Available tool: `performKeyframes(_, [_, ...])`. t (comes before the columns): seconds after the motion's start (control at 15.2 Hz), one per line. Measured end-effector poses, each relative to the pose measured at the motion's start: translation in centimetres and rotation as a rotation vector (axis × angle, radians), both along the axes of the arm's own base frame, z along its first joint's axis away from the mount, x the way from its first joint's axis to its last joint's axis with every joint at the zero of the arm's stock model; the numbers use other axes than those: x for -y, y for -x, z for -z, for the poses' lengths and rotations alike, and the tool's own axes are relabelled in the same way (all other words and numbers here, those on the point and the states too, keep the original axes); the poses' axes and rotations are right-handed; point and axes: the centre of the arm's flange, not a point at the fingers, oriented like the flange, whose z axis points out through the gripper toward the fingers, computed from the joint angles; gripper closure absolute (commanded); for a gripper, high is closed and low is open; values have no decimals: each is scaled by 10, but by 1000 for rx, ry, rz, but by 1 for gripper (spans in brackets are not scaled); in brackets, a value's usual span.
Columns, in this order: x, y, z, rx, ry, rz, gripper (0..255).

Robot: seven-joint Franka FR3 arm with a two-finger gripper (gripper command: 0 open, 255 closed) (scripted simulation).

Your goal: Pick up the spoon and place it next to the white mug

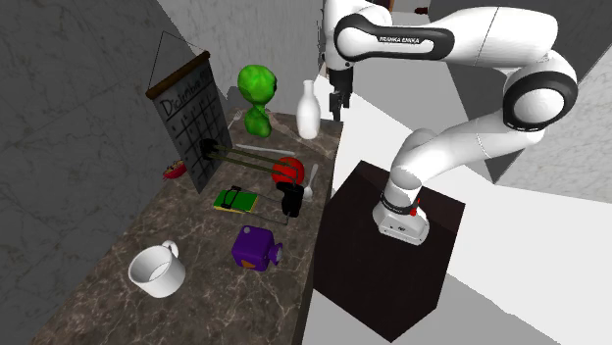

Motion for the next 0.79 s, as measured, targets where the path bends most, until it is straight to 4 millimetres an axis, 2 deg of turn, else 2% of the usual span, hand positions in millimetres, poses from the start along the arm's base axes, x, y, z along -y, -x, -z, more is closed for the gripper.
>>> performKeyframes(0.2, [-12,3,10,16,-1,-11,0])
performKeyframes(0.79, [-101,19,79,132,-10,-84,0])
